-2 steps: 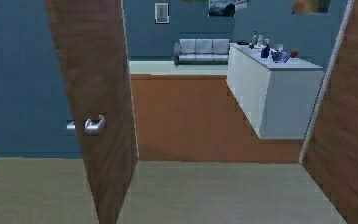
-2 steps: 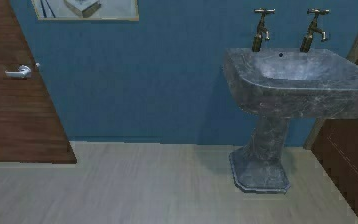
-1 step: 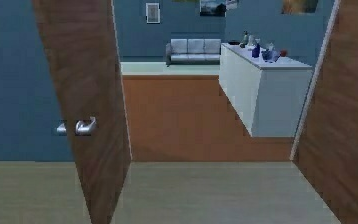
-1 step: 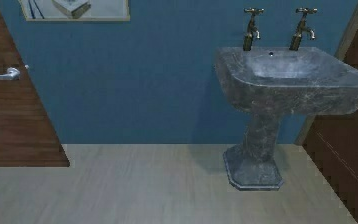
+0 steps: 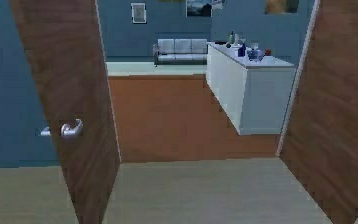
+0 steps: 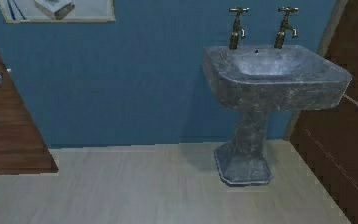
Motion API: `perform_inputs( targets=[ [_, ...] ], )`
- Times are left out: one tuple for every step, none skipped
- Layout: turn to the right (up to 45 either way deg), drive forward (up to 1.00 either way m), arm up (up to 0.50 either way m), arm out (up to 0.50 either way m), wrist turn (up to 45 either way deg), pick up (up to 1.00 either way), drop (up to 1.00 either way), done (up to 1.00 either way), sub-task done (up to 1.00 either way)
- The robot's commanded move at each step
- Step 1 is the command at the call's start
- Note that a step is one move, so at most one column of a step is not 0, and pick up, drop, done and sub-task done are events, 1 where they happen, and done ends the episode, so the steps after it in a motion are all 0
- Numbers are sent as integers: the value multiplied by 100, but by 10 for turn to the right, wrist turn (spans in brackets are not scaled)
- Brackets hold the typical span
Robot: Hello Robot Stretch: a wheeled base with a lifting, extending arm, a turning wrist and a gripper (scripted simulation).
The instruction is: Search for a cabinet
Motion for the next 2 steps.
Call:
perform_inputs(
  targets=[
    [0,70,0,0,0,0,0,0,0],
    [-30,0,0,0,0,0,0,0,0]
  ],
)
